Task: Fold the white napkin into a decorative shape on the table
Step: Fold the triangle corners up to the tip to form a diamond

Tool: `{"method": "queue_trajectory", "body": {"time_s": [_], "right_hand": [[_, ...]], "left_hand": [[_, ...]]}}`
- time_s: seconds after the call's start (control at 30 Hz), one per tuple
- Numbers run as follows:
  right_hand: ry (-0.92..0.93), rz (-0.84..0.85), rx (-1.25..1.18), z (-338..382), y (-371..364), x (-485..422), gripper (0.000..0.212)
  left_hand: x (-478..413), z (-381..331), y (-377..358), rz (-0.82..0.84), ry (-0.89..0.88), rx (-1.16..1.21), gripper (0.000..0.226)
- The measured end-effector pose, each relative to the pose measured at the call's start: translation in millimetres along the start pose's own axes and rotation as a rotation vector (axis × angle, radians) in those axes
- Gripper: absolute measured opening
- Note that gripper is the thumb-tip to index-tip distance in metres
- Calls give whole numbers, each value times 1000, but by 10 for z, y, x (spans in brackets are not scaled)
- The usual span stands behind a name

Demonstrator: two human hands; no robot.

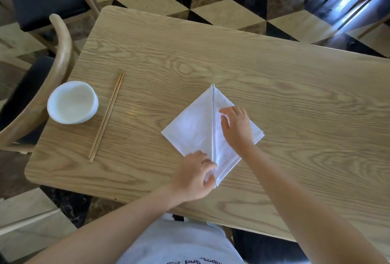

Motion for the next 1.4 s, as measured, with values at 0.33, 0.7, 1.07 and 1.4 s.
{"method": "queue_trajectory", "body": {"time_s": [0.33, 0.7, 1.07, 1.4], "right_hand": [[-232, 202, -51, -13, -108, -1093, 24], [-120, 467, -62, 2, -306, -1325, 22], [-35, 402, -190, -19, -181, -1312, 13], [-270, 436, -361, -178, -157, -1382, 19]], "left_hand": [[-1546, 1095, 752, -83, 589, 131, 18], [-1684, 1232, 507, -96, 600, 224, 21], [-1602, 1241, 502, -188, 631, 235, 12], [-1659, 1138, 528, -135, 589, 168, 21]]}}
Point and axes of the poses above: each hand's wrist, its own x-axis away from the middle knuckle, its own y-axis out of the back of the hand, z = x × y, the point moved 6 cm from there along -x, towards the middle knuckle, and after that the axes turned 5 degrees about -y, right-handed, at the moved point
